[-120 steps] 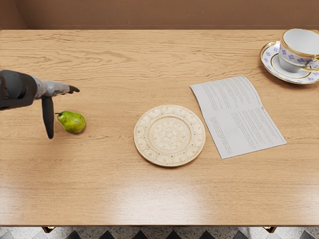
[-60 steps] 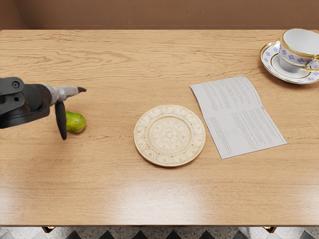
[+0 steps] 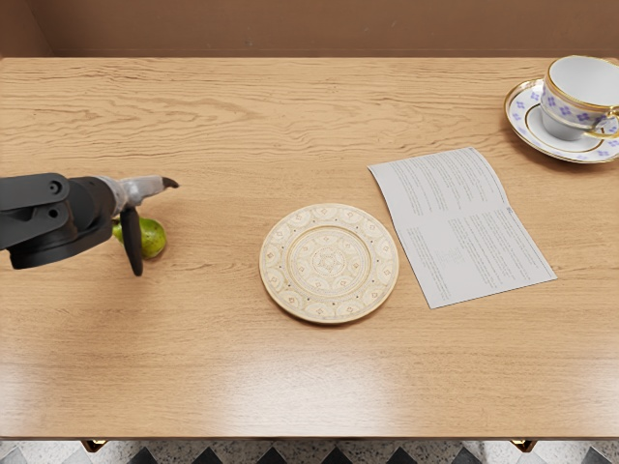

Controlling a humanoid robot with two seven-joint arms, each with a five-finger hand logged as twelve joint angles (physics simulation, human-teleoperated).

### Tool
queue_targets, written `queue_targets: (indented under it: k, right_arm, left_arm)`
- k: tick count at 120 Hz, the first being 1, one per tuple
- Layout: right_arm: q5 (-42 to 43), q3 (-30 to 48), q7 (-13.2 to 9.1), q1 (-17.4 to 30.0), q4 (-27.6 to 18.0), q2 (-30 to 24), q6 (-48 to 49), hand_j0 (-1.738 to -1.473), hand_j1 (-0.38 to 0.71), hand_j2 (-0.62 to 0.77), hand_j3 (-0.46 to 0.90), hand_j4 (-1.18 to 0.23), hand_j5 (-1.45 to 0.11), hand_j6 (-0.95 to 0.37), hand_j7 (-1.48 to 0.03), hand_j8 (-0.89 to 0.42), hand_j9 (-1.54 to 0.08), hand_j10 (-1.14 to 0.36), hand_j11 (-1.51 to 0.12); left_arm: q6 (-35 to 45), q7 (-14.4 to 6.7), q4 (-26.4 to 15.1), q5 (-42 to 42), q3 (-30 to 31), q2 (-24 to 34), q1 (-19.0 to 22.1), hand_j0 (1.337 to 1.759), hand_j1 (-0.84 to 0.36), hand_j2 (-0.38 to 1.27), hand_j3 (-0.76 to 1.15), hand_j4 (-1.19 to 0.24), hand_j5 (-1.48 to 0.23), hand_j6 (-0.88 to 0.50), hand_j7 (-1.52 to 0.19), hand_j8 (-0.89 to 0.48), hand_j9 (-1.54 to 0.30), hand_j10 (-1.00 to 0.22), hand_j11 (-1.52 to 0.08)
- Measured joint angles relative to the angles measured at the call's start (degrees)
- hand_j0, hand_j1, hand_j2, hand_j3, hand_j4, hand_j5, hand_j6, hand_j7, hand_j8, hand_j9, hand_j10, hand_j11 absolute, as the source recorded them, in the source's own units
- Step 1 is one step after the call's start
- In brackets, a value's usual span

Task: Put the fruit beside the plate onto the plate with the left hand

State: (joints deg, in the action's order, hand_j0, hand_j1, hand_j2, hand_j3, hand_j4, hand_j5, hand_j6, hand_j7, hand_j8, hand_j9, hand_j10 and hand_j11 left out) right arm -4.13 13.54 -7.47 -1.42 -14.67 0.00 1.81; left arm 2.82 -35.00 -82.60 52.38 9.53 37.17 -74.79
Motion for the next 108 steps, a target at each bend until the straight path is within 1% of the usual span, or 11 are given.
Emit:
queue_targets:
  k: [37,72,108]
  right_arm:
    - [0.0,0.0,0.0,-0.06,-0.01,0.0,0.02,-1.658,-0.32,-0.01,0.0,-0.03,-0.03,-0.03,-0.03,-0.03,-0.03,-0.03,-0.03]
    - [0.0,0.0,0.0,-0.06,-0.01,0.0,0.01,-1.658,-0.32,-0.01,0.0,-0.03,-0.03,-0.03,-0.03,-0.03,-0.03,-0.03,-0.03]
    - [0.0,0.0,0.0,-0.07,0.01,0.0,-0.01,-1.658,-0.32,-0.01,0.0,-0.03,-0.03,-0.03,-0.03,-0.03,-0.03,-0.03,-0.03]
  left_arm:
    - [0.8,0.0,0.14,1.68,0.05,0.6,1.87,1.658,0.15,0.04,0.0,-0.17,-0.22,-0.17,-0.22,-0.17,-0.22,-0.17,-0.22]
    - [3.78,0.0,0.15,5.34,0.05,0.45,2.9,1.658,0.11,0.04,0.0,-0.2,-0.26,-0.2,-0.26,-0.2,-0.26,-0.2,-0.26]
    - [4.12,0.0,0.01,6.08,0.05,-0.04,3.29,1.658,0.05,0.05,0.0,-0.26,-0.33,-0.26,-0.33,-0.26,-0.33,-0.26,-0.33]
